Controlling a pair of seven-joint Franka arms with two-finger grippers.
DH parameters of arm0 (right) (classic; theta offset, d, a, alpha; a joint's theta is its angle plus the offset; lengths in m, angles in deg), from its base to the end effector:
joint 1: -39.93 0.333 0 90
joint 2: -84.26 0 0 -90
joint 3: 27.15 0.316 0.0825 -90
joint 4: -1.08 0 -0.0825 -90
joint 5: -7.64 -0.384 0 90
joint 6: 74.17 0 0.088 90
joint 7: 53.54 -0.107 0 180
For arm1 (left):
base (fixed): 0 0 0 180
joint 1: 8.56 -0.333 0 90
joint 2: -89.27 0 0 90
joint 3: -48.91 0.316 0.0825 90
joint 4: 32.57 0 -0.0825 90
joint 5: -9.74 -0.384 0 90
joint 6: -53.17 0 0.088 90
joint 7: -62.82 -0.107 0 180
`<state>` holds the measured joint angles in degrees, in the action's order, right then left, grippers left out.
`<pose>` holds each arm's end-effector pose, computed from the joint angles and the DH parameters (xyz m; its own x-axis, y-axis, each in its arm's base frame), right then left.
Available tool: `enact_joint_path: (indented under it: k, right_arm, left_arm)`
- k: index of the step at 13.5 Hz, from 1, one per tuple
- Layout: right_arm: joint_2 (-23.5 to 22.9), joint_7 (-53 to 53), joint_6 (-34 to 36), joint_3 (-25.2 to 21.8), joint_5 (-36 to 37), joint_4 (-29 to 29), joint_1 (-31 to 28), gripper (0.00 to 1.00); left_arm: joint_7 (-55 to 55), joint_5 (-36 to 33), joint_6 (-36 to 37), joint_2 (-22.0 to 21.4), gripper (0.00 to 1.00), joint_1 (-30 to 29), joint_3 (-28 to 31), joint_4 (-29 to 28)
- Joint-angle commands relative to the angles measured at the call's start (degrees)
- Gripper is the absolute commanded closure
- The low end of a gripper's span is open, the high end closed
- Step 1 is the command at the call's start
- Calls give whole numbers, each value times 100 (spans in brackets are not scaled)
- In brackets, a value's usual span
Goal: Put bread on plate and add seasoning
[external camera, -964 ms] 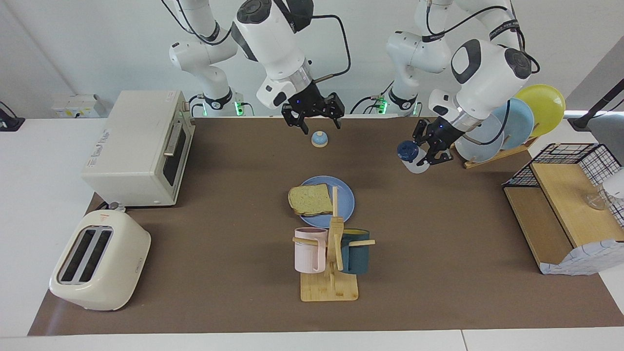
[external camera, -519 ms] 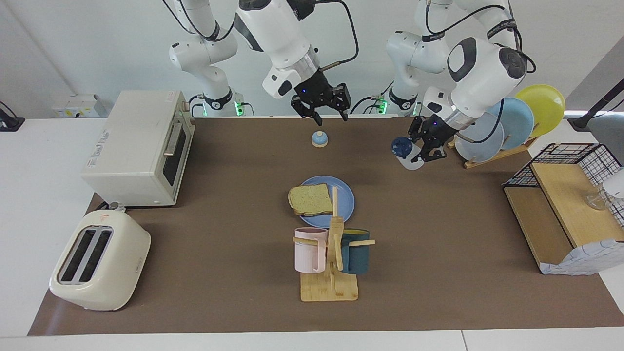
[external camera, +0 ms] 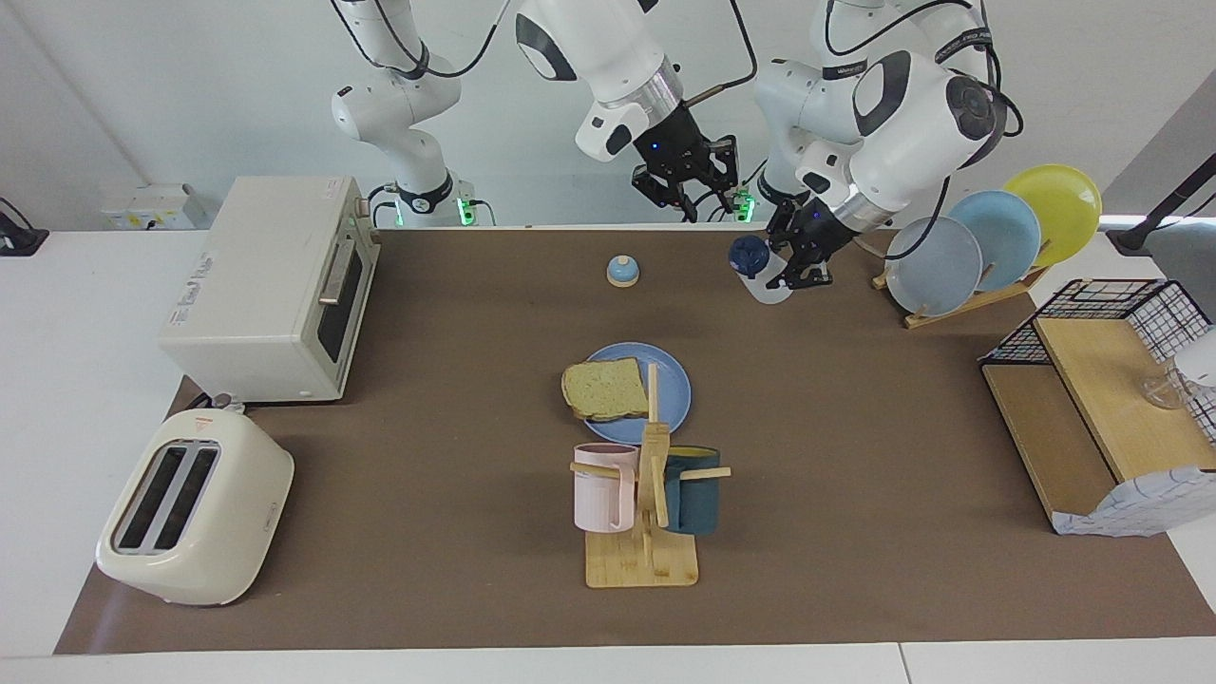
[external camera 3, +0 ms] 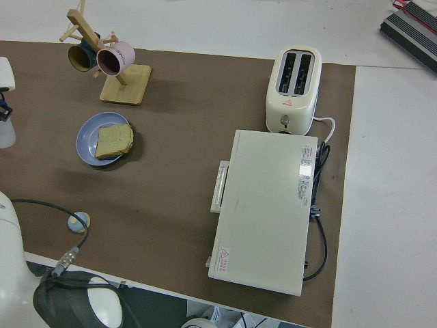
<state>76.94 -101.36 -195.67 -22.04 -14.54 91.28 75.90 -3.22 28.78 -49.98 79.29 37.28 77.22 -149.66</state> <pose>0.4719 0.4293 0.6093 0.9698 -0.2406 -0.0392 -0.2244 -0.8179 -0.5298 0.4748 -0.1671 0.5074 0.2232 -0.9243 0.3096 -0.9560 -0.1455 0.2547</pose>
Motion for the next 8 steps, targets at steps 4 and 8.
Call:
enact_joint_path:
  k: [4, 8]
  right_arm:
    - [-410, -271, 13, 26, 266, -573, -19, 53]
    - [-455, -351, -14, 26, 363, -599, -11, 59]
  left_arm:
    - [241, 64, 41, -320, 100, 171, 43, -262]
    - [249, 64, 15, -329, 100, 171, 34, -288]
